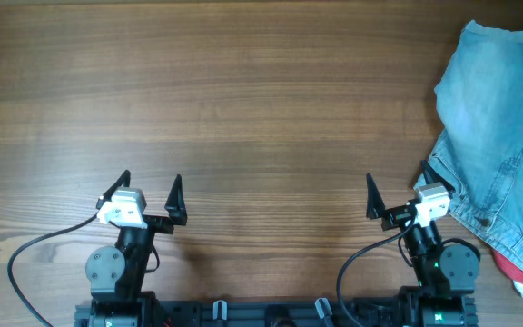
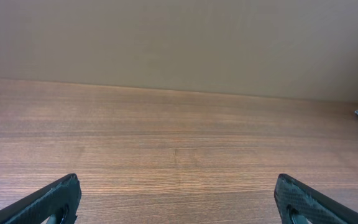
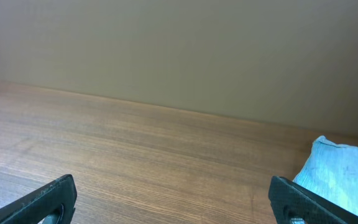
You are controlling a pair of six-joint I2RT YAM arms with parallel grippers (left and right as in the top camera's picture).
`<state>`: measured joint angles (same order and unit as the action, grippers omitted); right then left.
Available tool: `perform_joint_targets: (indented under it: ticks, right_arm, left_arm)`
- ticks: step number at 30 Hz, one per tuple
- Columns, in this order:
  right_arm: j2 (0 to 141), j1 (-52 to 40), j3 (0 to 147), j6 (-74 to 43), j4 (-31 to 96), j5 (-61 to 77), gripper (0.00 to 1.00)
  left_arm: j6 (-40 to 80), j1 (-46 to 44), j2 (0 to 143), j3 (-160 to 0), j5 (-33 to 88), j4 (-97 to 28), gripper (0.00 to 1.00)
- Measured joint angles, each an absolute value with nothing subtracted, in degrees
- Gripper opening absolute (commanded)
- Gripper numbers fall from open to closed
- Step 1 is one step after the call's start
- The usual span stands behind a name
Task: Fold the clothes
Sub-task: 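Move the right gripper toward the light-blue denim shorts at right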
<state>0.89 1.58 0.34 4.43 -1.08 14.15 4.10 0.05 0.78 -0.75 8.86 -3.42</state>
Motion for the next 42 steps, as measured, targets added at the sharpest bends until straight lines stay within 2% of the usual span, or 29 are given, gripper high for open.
perform_joint_targets:
  ticks: [39,42]
  right_arm:
    - [0.89,1.58,0.34,4.38,-1.08,14.15,1.00]
    - [0.89,1.58,0.34,1.43,-1.41,14.15,1.00]
  left_arm:
    - [4.10,-0.05,0.78,-0.75,8.86,-3.42,1.00]
    - [4.10,-0.05,0.80,-0.75,8.86,-3.27,1.00]
